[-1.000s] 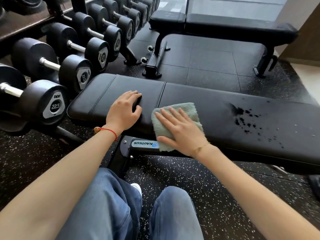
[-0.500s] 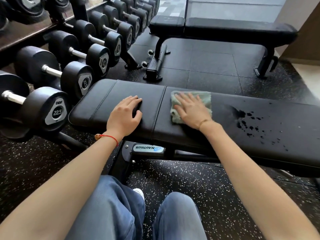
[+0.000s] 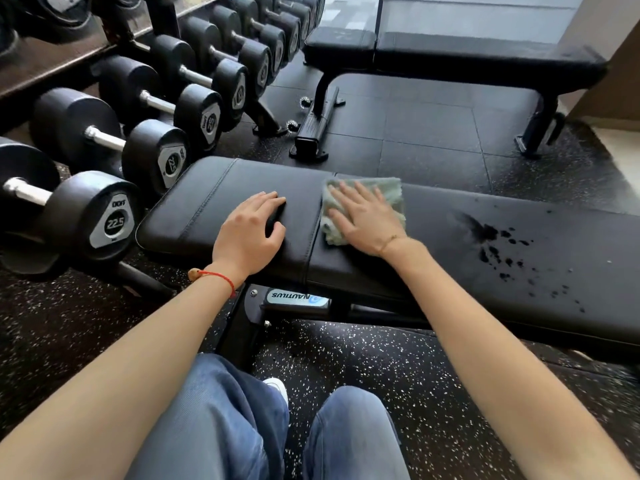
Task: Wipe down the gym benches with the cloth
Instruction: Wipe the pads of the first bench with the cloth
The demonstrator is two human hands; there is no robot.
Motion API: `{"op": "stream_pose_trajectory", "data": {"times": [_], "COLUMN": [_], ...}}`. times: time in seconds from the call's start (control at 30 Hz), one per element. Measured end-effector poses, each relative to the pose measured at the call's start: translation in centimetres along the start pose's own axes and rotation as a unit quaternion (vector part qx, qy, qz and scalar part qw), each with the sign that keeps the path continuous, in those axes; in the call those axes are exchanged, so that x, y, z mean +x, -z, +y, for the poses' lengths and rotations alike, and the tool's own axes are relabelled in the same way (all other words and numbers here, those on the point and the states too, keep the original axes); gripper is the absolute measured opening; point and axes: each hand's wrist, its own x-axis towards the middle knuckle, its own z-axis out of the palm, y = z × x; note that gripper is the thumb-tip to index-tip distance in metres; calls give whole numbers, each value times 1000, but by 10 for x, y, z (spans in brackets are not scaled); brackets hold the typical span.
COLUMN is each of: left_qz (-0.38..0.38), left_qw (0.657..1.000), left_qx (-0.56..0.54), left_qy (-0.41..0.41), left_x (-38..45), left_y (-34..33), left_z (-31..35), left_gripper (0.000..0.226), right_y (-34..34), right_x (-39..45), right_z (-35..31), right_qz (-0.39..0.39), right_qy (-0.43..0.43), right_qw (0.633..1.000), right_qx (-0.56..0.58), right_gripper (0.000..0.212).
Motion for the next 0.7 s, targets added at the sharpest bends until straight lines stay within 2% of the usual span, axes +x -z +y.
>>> {"op": "stream_pose_trajectory", "data": {"times": [0.1, 0.17, 0.23, 0.3, 0.33, 0.4, 0.47, 0.6, 0.63, 0.7], "left_qz": [-4, -8, -14, -17, -20, -28, -40, -58, -60, -62], "left_qw": [1000, 1000, 1000, 1000, 1000, 1000, 999, 998, 998, 998], "left_qx": [3, 7, 14, 17, 17, 13, 5, -8, -7, 0], "left_qy": [1, 1, 0, -1, -2, -5, -9, -14, -17, -20], "left_x": [-1, -1, -1, -2, -2, -2, -1, 1, 1, 0], "left_y": [0, 1, 1, 2, 2, 3, 3, 5, 5, 5], "left_z": [1, 1, 2, 4, 4, 5, 3, -1, -2, -2], "left_gripper": [53, 54, 55, 55, 55, 54, 50, 51, 52, 55], "right_y": [3, 10, 16, 22, 23, 19, 14, 14, 15, 20], "right_x": [-76, -101, -87, -46, -26, -1, -8, -98, -113, -112], "right_z": [-1, 24, 61, 90, 94, 81, 55, 29, 36, 63], "right_qz": [10, 5, 24, 24, 13, 1, -11, -2, -5, -7], "right_qy": [121, 123, 52, -60, -110, -146, -92, 77, 91, 59], "right_qw": [992, 992, 998, 998, 994, 989, 996, 997, 995, 998], "right_qx": [30, 40, 35, 16, 3, -16, -3, 29, 36, 37], "right_gripper": [57, 58, 62, 59, 57, 55, 54, 60, 61, 66]}}
